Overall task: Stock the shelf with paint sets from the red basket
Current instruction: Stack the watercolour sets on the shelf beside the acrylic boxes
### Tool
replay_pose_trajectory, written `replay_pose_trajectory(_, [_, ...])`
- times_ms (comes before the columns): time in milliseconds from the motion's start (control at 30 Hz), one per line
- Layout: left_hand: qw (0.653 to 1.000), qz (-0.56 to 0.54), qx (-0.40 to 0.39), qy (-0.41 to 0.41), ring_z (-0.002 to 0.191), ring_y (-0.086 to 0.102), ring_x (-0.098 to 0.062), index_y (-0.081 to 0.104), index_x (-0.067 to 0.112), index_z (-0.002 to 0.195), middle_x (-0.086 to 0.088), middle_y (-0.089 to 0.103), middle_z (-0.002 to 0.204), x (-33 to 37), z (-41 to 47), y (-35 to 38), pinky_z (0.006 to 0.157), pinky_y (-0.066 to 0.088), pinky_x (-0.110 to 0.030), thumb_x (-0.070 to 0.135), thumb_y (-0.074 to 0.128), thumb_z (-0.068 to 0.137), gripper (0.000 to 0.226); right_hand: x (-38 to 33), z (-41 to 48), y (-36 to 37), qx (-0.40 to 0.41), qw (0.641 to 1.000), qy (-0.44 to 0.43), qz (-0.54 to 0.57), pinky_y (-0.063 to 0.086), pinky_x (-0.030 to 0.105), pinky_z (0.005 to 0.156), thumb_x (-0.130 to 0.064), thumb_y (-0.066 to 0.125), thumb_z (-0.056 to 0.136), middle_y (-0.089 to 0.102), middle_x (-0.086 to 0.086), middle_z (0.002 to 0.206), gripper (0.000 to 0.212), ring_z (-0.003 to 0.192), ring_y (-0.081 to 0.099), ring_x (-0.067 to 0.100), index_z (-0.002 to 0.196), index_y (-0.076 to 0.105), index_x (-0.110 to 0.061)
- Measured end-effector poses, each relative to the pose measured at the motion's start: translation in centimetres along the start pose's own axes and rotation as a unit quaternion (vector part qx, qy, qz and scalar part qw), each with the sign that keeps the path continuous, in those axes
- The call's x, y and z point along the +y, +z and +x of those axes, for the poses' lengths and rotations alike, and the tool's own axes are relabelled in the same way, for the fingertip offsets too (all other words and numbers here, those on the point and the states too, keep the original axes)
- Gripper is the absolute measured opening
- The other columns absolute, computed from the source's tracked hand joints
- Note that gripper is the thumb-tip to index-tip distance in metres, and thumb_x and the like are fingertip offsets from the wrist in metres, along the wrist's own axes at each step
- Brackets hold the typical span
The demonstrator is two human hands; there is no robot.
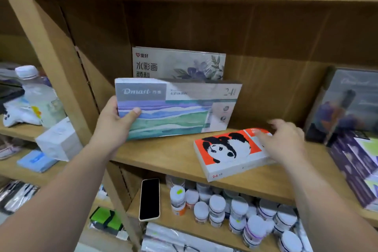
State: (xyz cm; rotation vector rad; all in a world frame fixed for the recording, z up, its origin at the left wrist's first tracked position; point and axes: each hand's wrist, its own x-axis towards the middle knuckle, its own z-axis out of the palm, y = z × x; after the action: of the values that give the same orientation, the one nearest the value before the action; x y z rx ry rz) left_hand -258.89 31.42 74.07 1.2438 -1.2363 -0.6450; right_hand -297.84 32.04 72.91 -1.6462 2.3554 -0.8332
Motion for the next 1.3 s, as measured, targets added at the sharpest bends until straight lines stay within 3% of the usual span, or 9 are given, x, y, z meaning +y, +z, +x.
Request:
replay_pose_trajectory(100, [1.0, 0.001, -0.011, -0.015, 0.114, 0.068, -0.013, 0.06, 0.037, 0.117, 0.009, 0.072, 0.121, -0.9, 2.2, -0.1, 0.102, 0.054, -0.044, 0.02, 0.068, 0.099, 0.027, -4.6, 0.2, -0.5, -0.044, 0.995, -0.04, 0.082, 0.043, 0.042, 0.11, -0.053, 0.068, 0.093, 0.062, 0.009, 0.143, 0.068, 0.137, 0.051, 0.033, 0.147, 0.055, -0.014])
replay_pose_trajectory(200, [0.999, 0.008, -0.017, -0.032, 0.113, 0.067, -0.013, 0.057, 0.039, 0.111, 0.01, 0.07, 0.12, -1.8, 3.8, -0.4, 0.106, 0.052, -0.048, 0.021, 0.067, 0.099, 0.024, -8.2, 0.9, 0.1, -0.129, 0.984, -0.057, 0.106, 0.046, 0.035, 0.094, -0.049, 0.061, 0.099, 0.064, 0.012, 0.138, 0.067, 0.124, 0.06, 0.03, 0.153, 0.047, -0.012])
replay_pose_trajectory(300, [0.998, -0.001, -0.03, -0.064, 0.113, 0.066, -0.013, 0.057, 0.041, 0.111, 0.011, 0.07, 0.12, -2.4, 5.3, -0.4, 0.106, 0.052, -0.047, 0.021, 0.067, 0.1, 0.024, -10.0, 2.0, 1.7, -0.161, 0.985, -0.047, 0.048, 0.046, 0.036, 0.079, -0.05, 0.052, 0.103, 0.07, 0.014, 0.121, 0.053, 0.099, 0.06, 0.03, 0.135, 0.06, -0.009])
replay_pose_trajectory(433, [0.996, 0.043, -0.018, -0.075, 0.116, 0.064, -0.017, 0.052, 0.033, 0.125, 0.009, 0.067, 0.124, -3.2, 6.4, 0.4, 0.11, 0.048, -0.048, 0.024, 0.065, 0.1, 0.029, -10.7, 2.7, 3.1, -0.132, 0.991, -0.005, 0.008, 0.053, 0.042, 0.093, -0.051, 0.047, 0.105, 0.07, 0.02, 0.121, 0.055, 0.109, 0.065, 0.038, 0.123, 0.065, -0.002])
replay_pose_trajectory(633, [0.977, 0.208, 0.02, -0.037, 0.133, 0.052, -0.028, 0.037, 0.014, 0.148, -0.007, 0.052, 0.147, -3.1, 5.5, 1.1, 0.113, 0.042, -0.042, 0.024, 0.064, 0.099, 0.056, -11.7, 2.1, 4.0, -0.078, 0.997, -0.012, 0.004, 0.055, 0.044, 0.092, -0.056, 0.062, 0.097, 0.07, 0.013, 0.122, 0.056, 0.109, 0.066, 0.035, 0.128, 0.058, -0.009])
replay_pose_trajectory(767, [0.961, 0.276, 0.014, -0.011, 0.151, 0.028, -0.03, 0.004, 0.011, 0.164, -0.008, 0.016, 0.168, -2.9, 2.1, 0.8, 0.122, 0.025, -0.038, 0.014, 0.064, 0.097, 0.09, -12.1, 1.9, 4.4, -0.104, 0.995, 0.001, -0.003, 0.052, 0.046, 0.098, -0.057, 0.056, 0.099, 0.068, 0.017, 0.127, 0.053, 0.116, 0.064, 0.037, 0.119, 0.058, -0.008])
replay_pose_trajectory(867, [0.949, 0.312, 0.034, 0.03, 0.146, 0.029, -0.034, 0.019, 0.007, 0.162, -0.014, 0.025, 0.16, -3.6, -0.2, 0.2, 0.121, 0.026, -0.042, 0.013, 0.066, 0.095, 0.082, -11.8, 2.3, 4.8, -0.067, 0.996, 0.009, 0.05, 0.054, 0.045, 0.094, -0.051, 0.063, 0.097, 0.067, 0.014, 0.13, 0.058, 0.114, 0.065, 0.037, 0.135, 0.049, -0.009])
replay_pose_trajectory(967, [0.946, 0.32, -0.05, 0.02, 0.13, 0.047, -0.04, 0.04, 0.006, 0.155, -0.015, 0.037, 0.149, -4.9, -0.5, -0.4, 0.115, 0.037, -0.045, 0.015, 0.066, 0.096, 0.065, -11.8, 2.5, 5.0, -0.059, 0.996, 0.01, 0.067, 0.053, 0.039, 0.088, -0.048, 0.067, 0.096, 0.066, 0.012, 0.132, 0.059, 0.114, 0.065, 0.037, 0.138, 0.047, -0.012])
replay_pose_trajectory(1300, [0.927, 0.334, -0.167, -0.043, 0.146, 0.037, -0.028, 0.023, 0.013, 0.163, 0.002, -0.002, 0.169, -5.4, 1.6, -0.3, 0.122, 0.028, -0.036, 0.028, 0.053, 0.104, 0.068, -11.8, 1.9, 5.9, -0.039, 0.997, -0.017, 0.058, 0.055, 0.039, 0.084, -0.042, 0.069, 0.095, 0.07, 0.013, 0.125, 0.051, 0.11, 0.066, 0.037, 0.13, 0.052, -0.008])
